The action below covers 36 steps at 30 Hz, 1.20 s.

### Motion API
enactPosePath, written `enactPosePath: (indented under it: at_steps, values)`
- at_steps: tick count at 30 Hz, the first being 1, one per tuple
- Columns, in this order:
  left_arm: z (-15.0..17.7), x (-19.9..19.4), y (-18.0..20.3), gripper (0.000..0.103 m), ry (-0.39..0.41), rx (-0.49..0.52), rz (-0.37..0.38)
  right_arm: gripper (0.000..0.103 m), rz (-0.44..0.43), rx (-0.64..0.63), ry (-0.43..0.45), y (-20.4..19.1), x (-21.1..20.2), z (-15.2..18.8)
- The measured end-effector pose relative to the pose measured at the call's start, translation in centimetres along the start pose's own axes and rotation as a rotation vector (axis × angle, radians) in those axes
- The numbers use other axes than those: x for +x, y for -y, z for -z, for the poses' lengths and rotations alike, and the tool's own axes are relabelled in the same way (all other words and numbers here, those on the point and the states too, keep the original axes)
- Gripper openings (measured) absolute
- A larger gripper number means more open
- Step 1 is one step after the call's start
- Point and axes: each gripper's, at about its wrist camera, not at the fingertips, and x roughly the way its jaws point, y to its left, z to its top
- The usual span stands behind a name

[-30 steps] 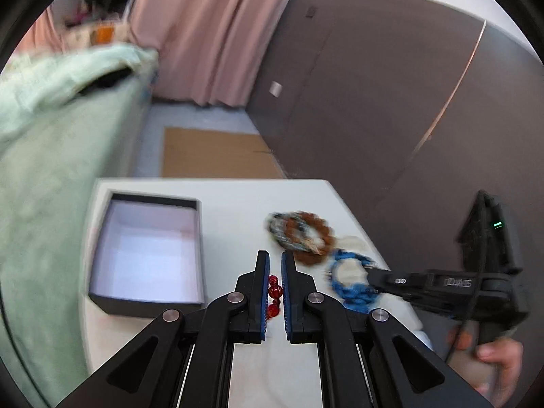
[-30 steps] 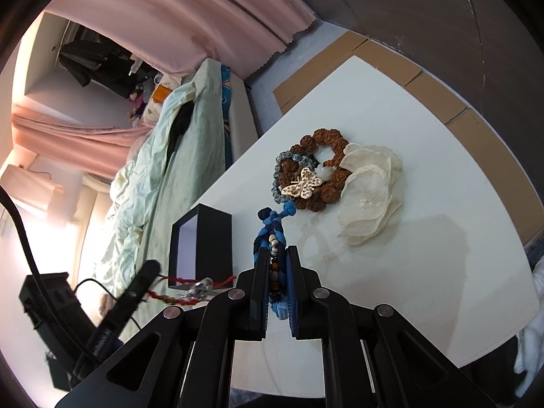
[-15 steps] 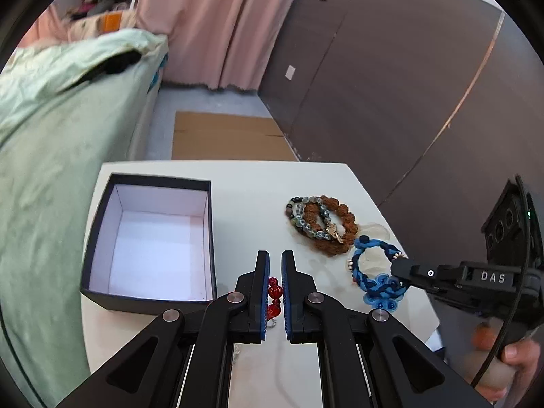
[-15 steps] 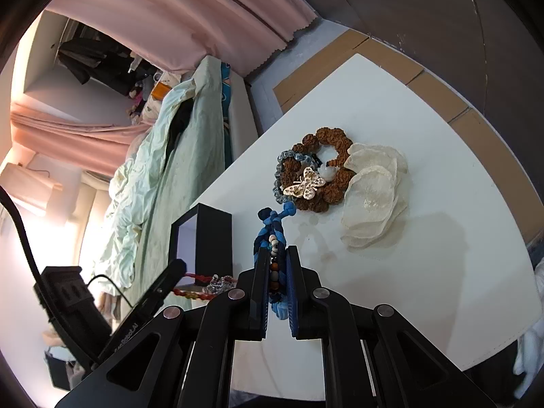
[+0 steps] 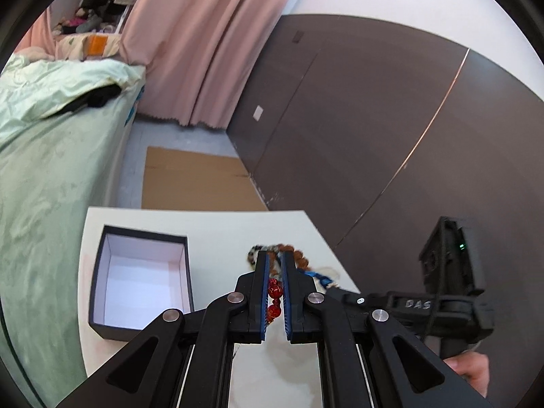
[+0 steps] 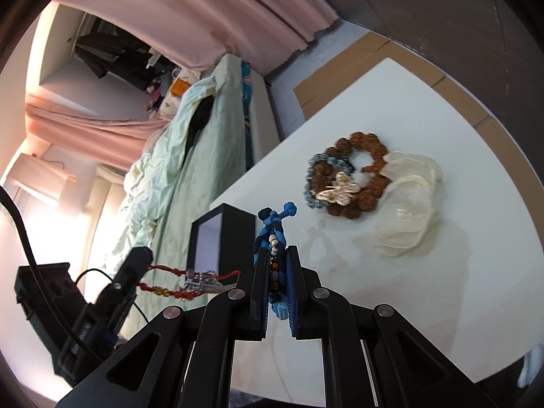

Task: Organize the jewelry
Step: 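Lower both held pieces into the black box and open both grippers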

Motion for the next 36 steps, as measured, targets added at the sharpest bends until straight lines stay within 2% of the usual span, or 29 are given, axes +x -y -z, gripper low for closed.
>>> enactPosePath:
  at_steps: [9, 21, 28, 29, 31, 32, 36]
  values:
    - [-1.8, -3.0, -0.1, 0.007, 0.085, -0.002, 0.005, 0.011, -0.06, -0.054, 0.008, -2.8, 1.5, 0.2]
    - [-4.8, -5.8, -2.3, 0.007, 0.198, -0.047, -0.026, 0.011, -0.226, -0.103, 0.054, -6.7, 3.8, -0.5]
    - [-5.6, -5.6, -3.7, 0.007, 0.213, -0.067, -0.048, 0.011, -0.266, -0.115, -0.018, -8.0, 7.3, -0.4]
    - [-5.7, -5.6, -3.9, 0.007, 0.212, -0.069, -0.05, 0.014, -0.261, -0.123, -0.046, -8.3, 8.1, -0.4]
    - [-5.7, -5.2, -4.2, 0.007, 0.206, -0.074, -0.054, 0.032, -0.244, -0.132, -0.098, -8.4, 9.5, -0.3]
    - [-5.8, -5.0, -4.4, 0.007, 0.203, -0.077, -0.055, 0.042, -0.23, -0.129, -0.094, -8.2, 9.7, -0.4]
    - [-5.9, -4.1, -4.9, 0.007, 0.188, -0.083, -0.059, 0.043, -0.207, -0.089, -0.061, -6.9, 9.0, -1.4]
